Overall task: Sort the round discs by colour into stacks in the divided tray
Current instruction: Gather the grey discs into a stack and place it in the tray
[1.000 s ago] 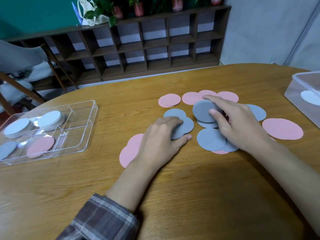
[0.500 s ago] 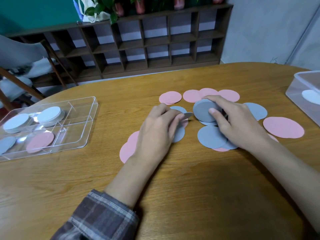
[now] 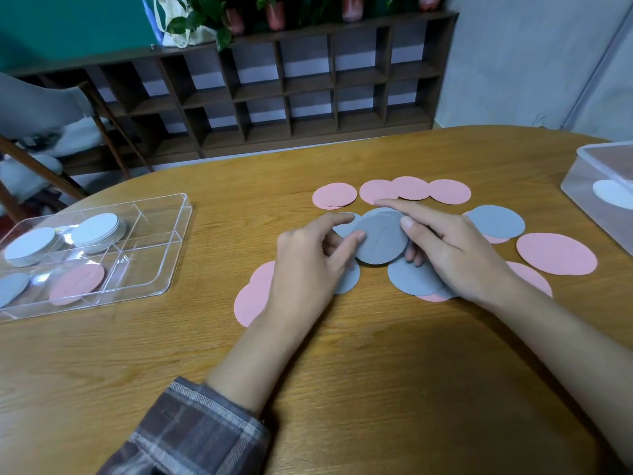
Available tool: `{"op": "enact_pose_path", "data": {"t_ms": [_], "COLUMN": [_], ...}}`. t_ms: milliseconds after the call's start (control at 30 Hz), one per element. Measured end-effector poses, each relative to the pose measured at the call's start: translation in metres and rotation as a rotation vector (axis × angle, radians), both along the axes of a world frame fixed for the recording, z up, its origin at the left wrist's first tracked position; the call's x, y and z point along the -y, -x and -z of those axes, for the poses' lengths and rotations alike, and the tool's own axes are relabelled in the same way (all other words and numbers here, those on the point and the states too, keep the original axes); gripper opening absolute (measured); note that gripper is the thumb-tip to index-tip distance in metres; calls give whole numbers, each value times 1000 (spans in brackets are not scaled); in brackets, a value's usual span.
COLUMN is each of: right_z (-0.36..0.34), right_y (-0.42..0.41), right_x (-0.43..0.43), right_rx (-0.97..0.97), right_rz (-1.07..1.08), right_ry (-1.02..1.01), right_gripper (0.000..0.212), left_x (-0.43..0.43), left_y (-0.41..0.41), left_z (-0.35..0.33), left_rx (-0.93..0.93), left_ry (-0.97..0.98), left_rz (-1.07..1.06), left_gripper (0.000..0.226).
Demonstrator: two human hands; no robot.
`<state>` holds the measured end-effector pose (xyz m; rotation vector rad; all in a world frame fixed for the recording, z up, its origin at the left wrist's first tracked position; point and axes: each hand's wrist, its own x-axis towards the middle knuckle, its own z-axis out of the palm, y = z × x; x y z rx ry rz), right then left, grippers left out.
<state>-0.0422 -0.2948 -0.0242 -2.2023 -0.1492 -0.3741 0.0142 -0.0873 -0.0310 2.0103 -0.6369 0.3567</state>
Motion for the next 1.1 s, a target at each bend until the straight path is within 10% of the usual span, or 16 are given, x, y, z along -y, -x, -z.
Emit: {"op": "enact_pose_path", "data": {"t_ms": [533, 1100], "right_z": [0, 1], "right_y": [-3, -2], "right_x": [9, 6], "right_rx": [103, 52], "right_rz": [94, 95], "right_ry": [322, 297], "right_gripper": [43, 47], "left_x": [-14, -12], "left_y": [-4, -2], "left_z": [-1, -9], "left_rx": [-15, 242], "left_ry": [-573, -386], "left_rz": [-54, -120], "left_gripper": [65, 24]}}
